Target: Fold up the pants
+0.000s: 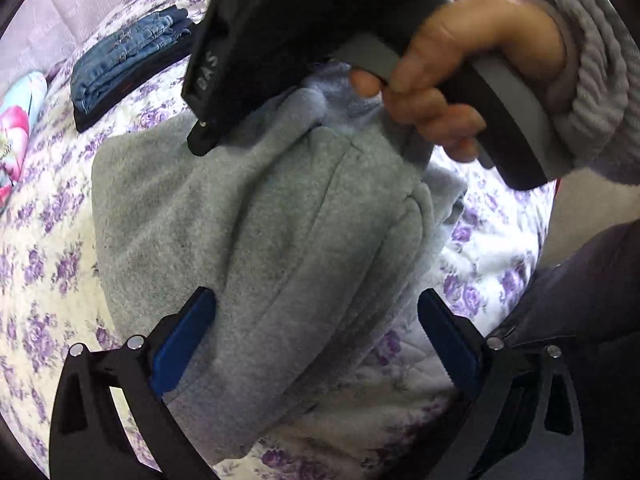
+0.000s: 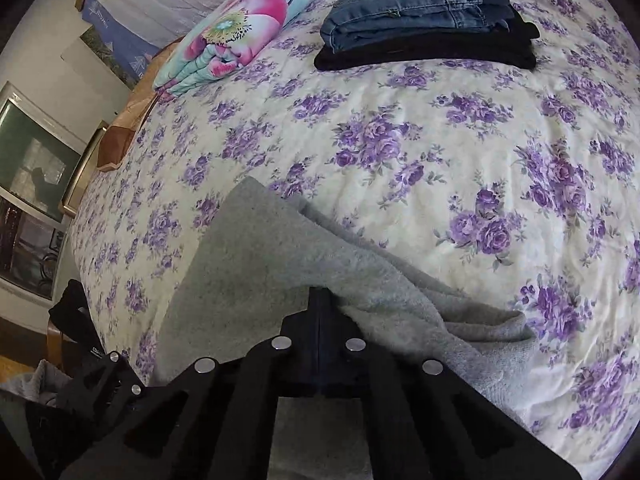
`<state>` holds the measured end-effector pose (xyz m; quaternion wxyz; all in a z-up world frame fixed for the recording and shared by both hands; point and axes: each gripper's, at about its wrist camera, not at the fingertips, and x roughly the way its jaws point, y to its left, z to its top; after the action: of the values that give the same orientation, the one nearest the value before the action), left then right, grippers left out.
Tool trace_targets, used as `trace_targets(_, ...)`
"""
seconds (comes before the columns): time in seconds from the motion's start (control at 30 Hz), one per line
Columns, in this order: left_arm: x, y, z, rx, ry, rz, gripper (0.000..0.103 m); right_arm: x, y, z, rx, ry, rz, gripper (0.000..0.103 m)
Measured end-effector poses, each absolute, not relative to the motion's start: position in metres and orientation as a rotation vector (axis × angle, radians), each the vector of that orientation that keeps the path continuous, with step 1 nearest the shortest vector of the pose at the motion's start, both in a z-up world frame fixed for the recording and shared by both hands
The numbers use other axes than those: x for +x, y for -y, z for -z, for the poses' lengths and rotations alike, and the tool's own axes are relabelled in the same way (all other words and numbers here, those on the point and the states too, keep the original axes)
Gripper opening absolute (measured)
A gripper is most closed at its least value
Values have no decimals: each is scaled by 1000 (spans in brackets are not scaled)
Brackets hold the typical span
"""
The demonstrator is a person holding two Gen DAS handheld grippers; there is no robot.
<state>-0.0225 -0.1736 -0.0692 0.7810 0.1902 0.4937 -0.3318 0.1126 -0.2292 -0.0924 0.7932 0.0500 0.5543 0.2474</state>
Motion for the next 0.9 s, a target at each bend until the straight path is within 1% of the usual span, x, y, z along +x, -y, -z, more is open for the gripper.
trace_targets(0.07, -23, 172, 62, 392, -1044, 717, 98, 110, 235, 85, 150, -1173, -550, 0)
trace_targets(0.13, -21, 161, 51, 311, -1028, 717, 98, 100, 248, 67, 218, -1129, -564, 6)
trace_targets(0.17, -19, 153, 45, 263, -1024, 705, 98, 94, 256, 56, 235, -1097, -564, 12)
trace_targets(0.2, -15, 146, 39, 222, -1014, 682, 98, 88, 264, 47, 248, -1064, -563, 29)
trace_targets(0.23, -12, 136, 32, 181, -1001, 651, 98, 82, 274, 37, 256, -1030, -549, 50)
trace_targets(0.27, -8, 126, 26, 140, -992, 627, 98, 75, 283, 29, 258, -1001, -525, 56)
trace_targets(0.3, -5, 117, 20, 99, -985, 607, 98, 70, 293, 23, 258, -985, -503, 58)
trace_targets(0.37, 5, 97, 14, 16, -979, 558, 98, 61, 313, 19, 261, -982, -451, 58)
trace_targets(0.4, 9, 89, 13, -19, -983, 534, 98, 57, 323, 21, 274, -986, -426, 61)
trace_targets(0.43, 15, 81, 15, -60, -990, 509, 98, 53, 333, 24, 294, -995, -401, 67)
trace_targets(0.5, 22, 67, 22, -131, -1016, 475, 98, 46, 353, 37, 365, -1020, -364, 74)
trace_targets(0.57, 31, 57, 32, -208, -1055, 461, 98, 38, 368, 53, 465, -1048, -349, 75)
trace_targets(0.63, 31, 53, 39, -262, -1083, 470, 98, 32, 378, 68, 565, -1079, -360, 80)
trace_targets(0.7, 28, 53, 45, -293, -1099, 480, 98, 29, 381, 80, 606, -1100, -370, 83)
trace_targets(0.9, 42, 55, 62, -351, -1142, 496, 98, 30, 380, 112, 719, -1125, -428, 84)
